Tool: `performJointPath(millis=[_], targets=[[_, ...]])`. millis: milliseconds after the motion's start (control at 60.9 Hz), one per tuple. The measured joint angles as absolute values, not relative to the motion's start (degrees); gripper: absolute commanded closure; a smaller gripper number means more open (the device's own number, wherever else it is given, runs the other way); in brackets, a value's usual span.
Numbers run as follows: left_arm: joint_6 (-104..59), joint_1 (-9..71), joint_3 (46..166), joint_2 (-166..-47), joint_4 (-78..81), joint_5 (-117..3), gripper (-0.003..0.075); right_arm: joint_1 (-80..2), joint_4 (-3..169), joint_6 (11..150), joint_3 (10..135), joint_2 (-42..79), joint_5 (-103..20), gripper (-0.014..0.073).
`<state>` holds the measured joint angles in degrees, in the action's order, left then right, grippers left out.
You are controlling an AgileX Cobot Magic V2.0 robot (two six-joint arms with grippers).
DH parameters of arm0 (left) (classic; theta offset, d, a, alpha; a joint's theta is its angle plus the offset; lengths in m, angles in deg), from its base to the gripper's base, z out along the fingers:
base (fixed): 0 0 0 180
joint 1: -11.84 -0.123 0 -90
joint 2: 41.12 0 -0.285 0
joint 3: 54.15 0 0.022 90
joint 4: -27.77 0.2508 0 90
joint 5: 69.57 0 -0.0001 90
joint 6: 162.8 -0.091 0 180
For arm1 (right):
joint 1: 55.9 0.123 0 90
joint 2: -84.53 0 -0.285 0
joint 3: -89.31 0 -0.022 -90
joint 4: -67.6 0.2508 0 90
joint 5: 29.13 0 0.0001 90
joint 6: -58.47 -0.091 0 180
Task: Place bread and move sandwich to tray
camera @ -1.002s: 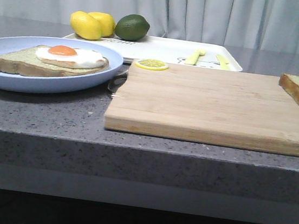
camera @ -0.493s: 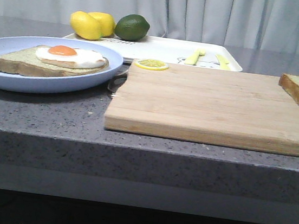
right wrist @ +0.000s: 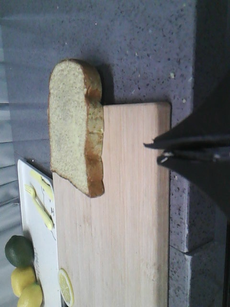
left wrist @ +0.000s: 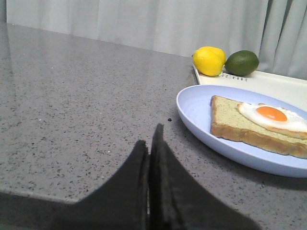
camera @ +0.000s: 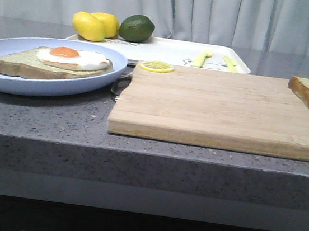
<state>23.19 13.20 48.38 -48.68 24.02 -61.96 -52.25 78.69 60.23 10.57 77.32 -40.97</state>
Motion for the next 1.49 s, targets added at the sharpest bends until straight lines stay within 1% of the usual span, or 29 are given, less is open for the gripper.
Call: performJointPath(millis=[591, 640, 739, 837, 985, 1084, 1215, 1330, 1412, 1494], targets=[[23.2, 13.2, 48.4, -48.7, 24.0, -62.1, 0.0741, -52.3, 78.7, 60.1, 10.6, 77.3, -38.6, 0.0657], [23.2, 13.2, 48.4, -48.7, 24.0, -62.9, 0.0741, -52.3, 78.7, 60.1, 10.6, 77.3, -38.6, 0.0657], [23.2, 13.2, 48.4, -48.7, 24.0, -68.7, 0.0741, -52.3, 80.5, 60.1, 10.8, 77.3, -38.5, 0.0657], [23.2, 13.2, 49.4, -48.7, 24.0, -73.3, 0.0741, -52.3, 81.2, 60.1, 14.5, 77.3, -39.9, 0.0657], [23.2, 13.2, 56.8, -49.0, 25.5, -70.3, 0.0741, -52.3, 81.4, 60.1, 24.8, 77.1, -43.9, 0.0657], [23.2, 13.2, 63.8, -52.6, 27.2, -66.2, 0.0741, -52.3, 81.4, 60.1, 32.1, 73.2, -46.9, 0.0657], [23.2, 13.2, 71.7, -62.9, 27.8, -60.5, 0.0741, -52.3, 81.4, 60.1, 39.4, 63.2, -50.1, 0.0657], [23.2, 13.2, 74.1, -70.4, 27.8, -58.9, 0.0741, -52.3, 81.4, 60.1, 42.2, 54.5, -51.1, 0.0657], [23.2, 13.2, 75.0, -73.3, 27.8, -58.5, 0.0741, -52.3, 81.4, 60.1, 42.9, 51.1, -51.0, 0.0651], [23.2, 13.2, 75.1, -74.2, 27.8, -58.5, 0.0737, -52.3, 81.4, 60.1, 43.0, 49.6, -51.0, 0.0599]])
